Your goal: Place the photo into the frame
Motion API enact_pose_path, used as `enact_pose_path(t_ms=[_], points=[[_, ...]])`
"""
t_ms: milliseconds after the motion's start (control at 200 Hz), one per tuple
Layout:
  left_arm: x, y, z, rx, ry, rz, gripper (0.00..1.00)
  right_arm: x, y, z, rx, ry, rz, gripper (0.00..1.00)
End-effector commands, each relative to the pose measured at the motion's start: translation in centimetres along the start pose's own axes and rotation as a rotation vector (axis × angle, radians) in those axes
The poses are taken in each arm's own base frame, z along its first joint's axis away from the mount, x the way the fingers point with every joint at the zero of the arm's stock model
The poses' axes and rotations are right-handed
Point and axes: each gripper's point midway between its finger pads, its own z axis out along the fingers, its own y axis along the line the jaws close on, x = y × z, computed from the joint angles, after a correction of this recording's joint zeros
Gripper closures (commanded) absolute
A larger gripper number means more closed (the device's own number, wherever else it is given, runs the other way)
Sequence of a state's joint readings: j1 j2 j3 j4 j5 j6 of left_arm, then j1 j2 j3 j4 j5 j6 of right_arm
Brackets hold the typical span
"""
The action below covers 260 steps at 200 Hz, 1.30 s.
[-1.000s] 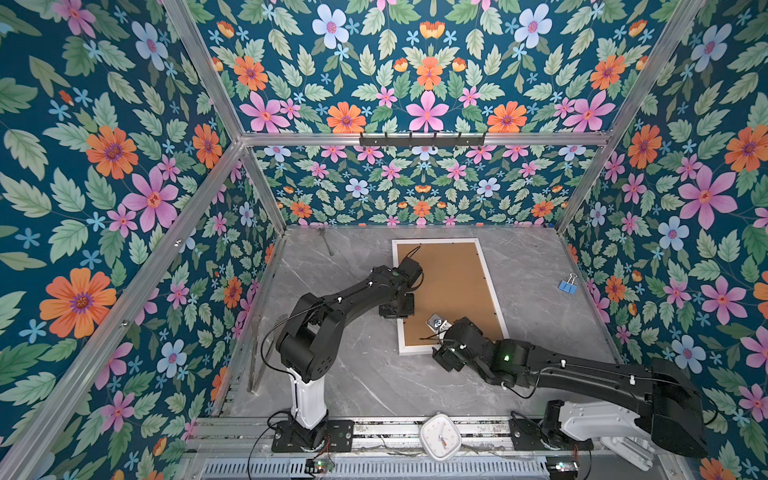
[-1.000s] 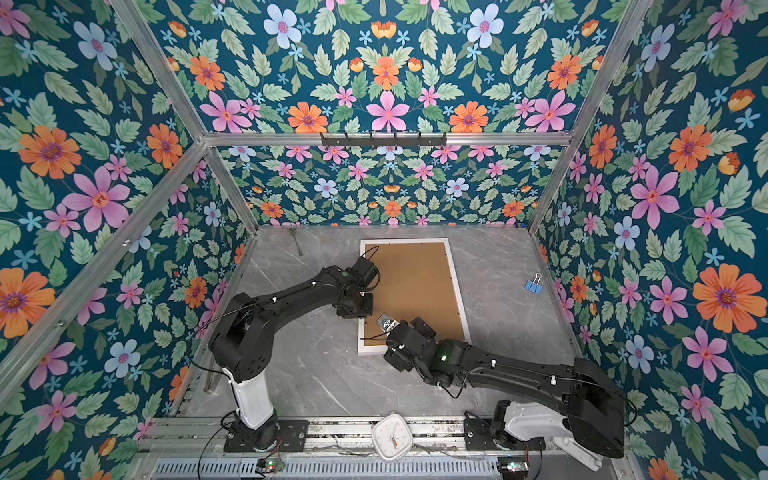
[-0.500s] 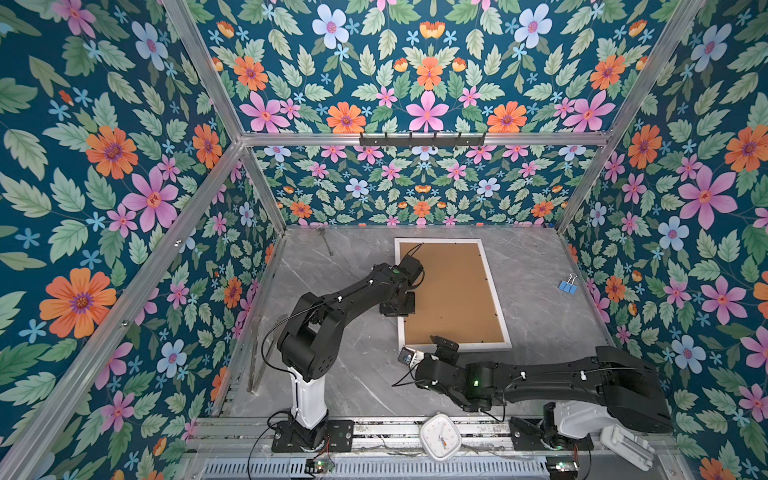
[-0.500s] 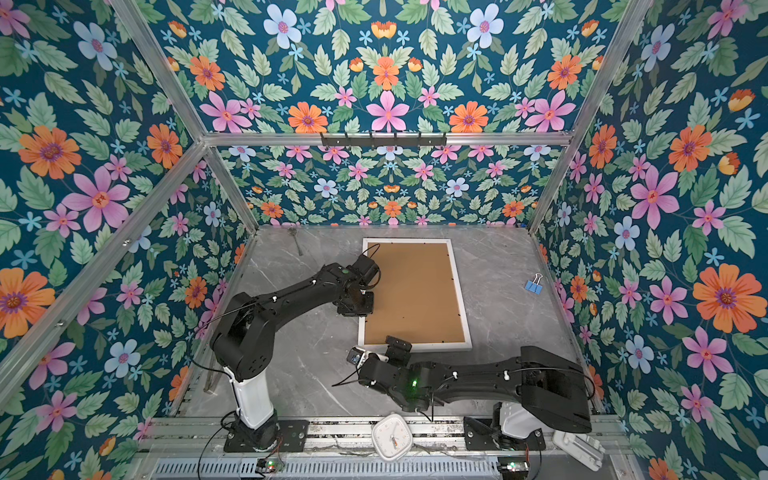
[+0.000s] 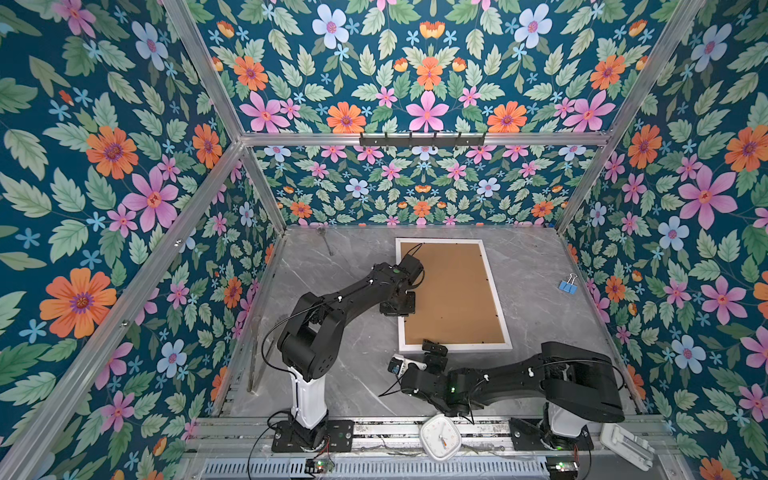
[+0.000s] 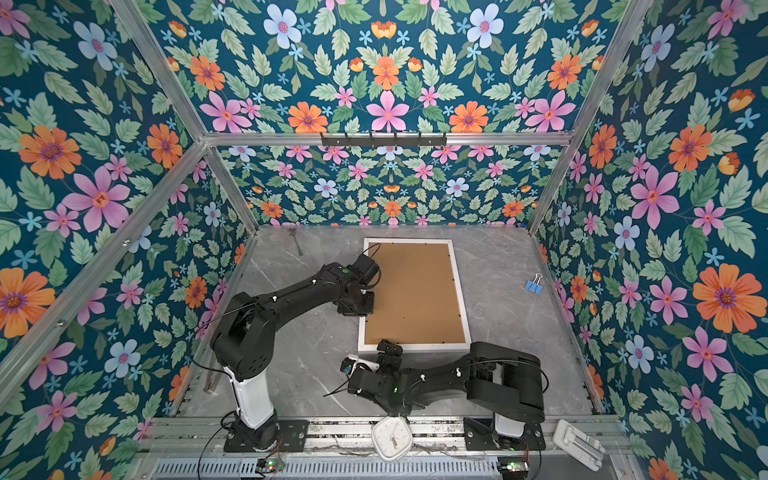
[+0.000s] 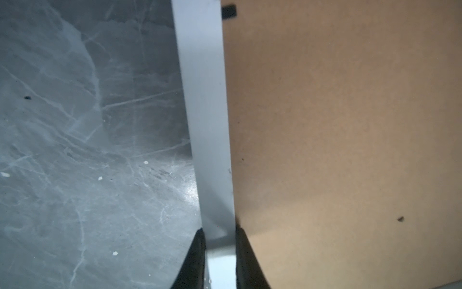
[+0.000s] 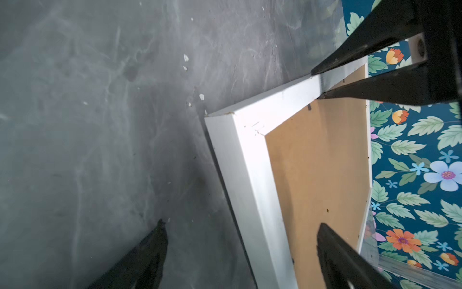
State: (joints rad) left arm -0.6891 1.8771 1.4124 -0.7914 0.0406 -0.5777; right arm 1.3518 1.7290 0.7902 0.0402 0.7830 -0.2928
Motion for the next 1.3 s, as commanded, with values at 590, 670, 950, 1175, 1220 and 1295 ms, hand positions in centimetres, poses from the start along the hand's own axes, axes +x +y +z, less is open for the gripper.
enact_pose_path(t_ms=[590,670,950,1175,1220,1295], points=[[0.7,-0.2,0.0,0.017,0.029,0.031,0.89,-0.7,-0.7,3.1,0.252,-0.015,-0.112,0.16],[0.8,-0.2,0.1,0.018,0.031,0.031,0.89,-0.5,-1.0,3.4,0.28,-0.005,-0.117,0.19],[0.7,-0.2,0.0,0.017,0.033,0.033,0.89,-0.1,-1.2,4.0,0.31,0.011,-0.127,0.27],[0.8,-0.1,0.0,0.013,0.035,0.034,0.89,-0.3,-1.4,4.1,0.334,0.005,-0.129,0.43],[0.7,0.0,0.0,0.012,0.034,0.033,0.89,-0.3,-1.6,4.2,0.346,0.005,-0.126,0.44],[0.7,0.1,0.0,0.009,0.032,0.029,0.87,-0.4,-1.9,4.3,0.364,0.01,-0.131,0.47]])
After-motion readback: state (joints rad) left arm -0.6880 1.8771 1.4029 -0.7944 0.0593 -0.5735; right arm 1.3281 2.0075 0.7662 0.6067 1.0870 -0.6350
